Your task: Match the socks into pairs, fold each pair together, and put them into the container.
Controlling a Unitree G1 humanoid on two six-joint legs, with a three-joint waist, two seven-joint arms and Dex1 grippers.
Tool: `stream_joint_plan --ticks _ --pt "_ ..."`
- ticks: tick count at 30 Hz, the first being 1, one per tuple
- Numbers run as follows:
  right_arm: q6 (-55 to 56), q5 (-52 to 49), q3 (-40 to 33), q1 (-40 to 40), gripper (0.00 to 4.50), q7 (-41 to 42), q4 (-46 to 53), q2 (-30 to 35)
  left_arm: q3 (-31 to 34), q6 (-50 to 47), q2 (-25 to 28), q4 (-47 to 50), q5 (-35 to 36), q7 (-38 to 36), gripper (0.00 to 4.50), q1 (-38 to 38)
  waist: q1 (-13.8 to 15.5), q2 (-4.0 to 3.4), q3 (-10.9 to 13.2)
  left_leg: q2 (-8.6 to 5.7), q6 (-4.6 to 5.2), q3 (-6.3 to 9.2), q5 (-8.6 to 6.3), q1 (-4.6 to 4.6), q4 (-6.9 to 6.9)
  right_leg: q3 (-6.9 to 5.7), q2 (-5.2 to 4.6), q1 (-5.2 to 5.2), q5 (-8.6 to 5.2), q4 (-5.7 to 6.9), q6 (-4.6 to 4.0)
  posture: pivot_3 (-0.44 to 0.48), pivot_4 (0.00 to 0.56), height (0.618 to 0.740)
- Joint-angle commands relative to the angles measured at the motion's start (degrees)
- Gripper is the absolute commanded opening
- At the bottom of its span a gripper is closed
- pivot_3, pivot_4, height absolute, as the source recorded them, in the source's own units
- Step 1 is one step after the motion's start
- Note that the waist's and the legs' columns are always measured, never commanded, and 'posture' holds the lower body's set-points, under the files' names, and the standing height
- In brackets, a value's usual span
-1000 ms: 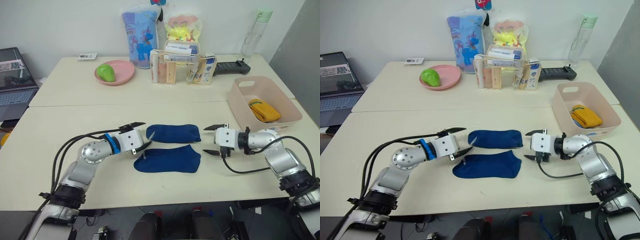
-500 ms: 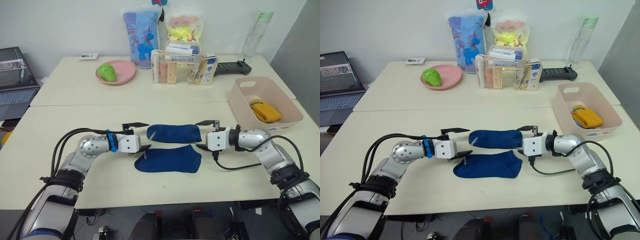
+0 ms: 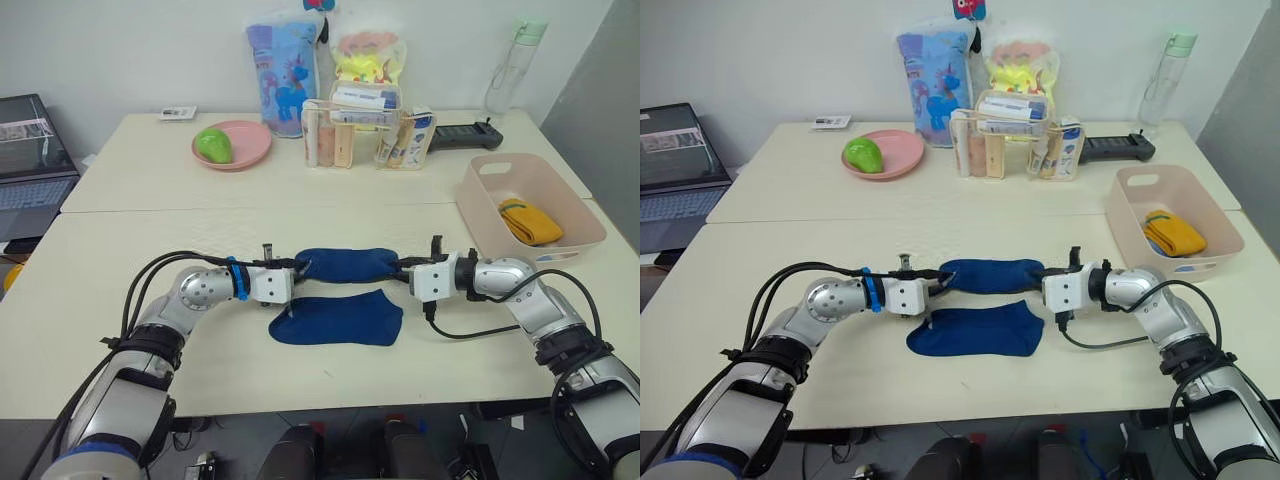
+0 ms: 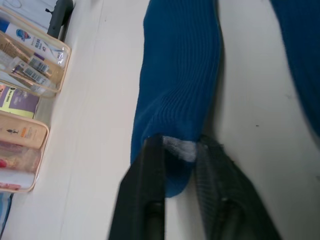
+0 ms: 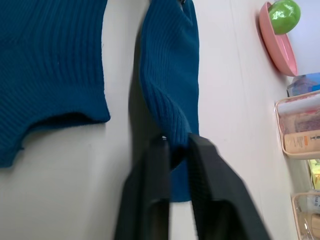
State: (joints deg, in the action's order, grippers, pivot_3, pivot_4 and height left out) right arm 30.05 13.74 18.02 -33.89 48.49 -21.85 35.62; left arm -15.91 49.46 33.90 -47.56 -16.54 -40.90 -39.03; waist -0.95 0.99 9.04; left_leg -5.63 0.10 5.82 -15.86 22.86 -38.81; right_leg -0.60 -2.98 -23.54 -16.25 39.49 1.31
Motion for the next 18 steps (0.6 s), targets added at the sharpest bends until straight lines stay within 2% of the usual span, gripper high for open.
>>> stream_joint_plan --ticks 1,8,11,14,18 --pt "-0.2 -3.1 -2.0 -0.6 0.0 0.1 1.7 -0.2 0.3 0.6 -0.9 -0.8 2.8 -1.5 0.04 -0.2 0.0 -0.01 0.0 0.0 0.0 0.0 0.0 0.0 0.0 0.0 0.0 0.0 0.0 -0.01 0.0 0.0 0.15 0.74" --pt "-4.1 -5.9 -2.3 0.3 0.0 1.0 5.0 -1.0 2.9 -3.3 -1.1 1.7 10.2 -6.2 0.04 0.6 -0.2 -0.01 0.0 0.02 0.0 0.0 0.0 0.01 0.0 0.0 0.0 -0.02 0.0 -0.01 0.0 0.0 0.15 0.74" --pt "-5.6 -5.3 -3.8 -1.5 0.0 -2.0 4.9 -2.4 4.2 -7.2 -1.1 5.9 15.1 -9.6 0.04 1.3 -0.4 -0.01 0.0 0.03 0.0 0.02 0.0 0.02 0.0 -0.01 0.01 -0.03 0.0 0.01 0.0 0.0 0.15 0.74" --pt "-10.0 -8.8 -4.5 -1.6 0.0 0.5 7.4 -3.0 6.0 -17.8 -0.6 13.7 22.8 -15.8 0.04 3.4 -0.5 -0.01 0.0 0.03 0.0 0.03 0.0 0.03 0.0 -0.01 0.01 -0.04 0.0 0.01 0.0 0.0 0.15 0.74" --pt "-16.8 -13.4 -5.7 -2.0 0.0 3.3 10.8 -3.6 7.8 -30.1 0.7 20.6 27.7 -20.4 0.04 3.8 -0.6 -0.01 0.0 0.05 0.0 0.05 0.0 0.03 0.0 -0.02 0.02 -0.03 0.0 0.0 0.0 0.0 0.15 0.74"
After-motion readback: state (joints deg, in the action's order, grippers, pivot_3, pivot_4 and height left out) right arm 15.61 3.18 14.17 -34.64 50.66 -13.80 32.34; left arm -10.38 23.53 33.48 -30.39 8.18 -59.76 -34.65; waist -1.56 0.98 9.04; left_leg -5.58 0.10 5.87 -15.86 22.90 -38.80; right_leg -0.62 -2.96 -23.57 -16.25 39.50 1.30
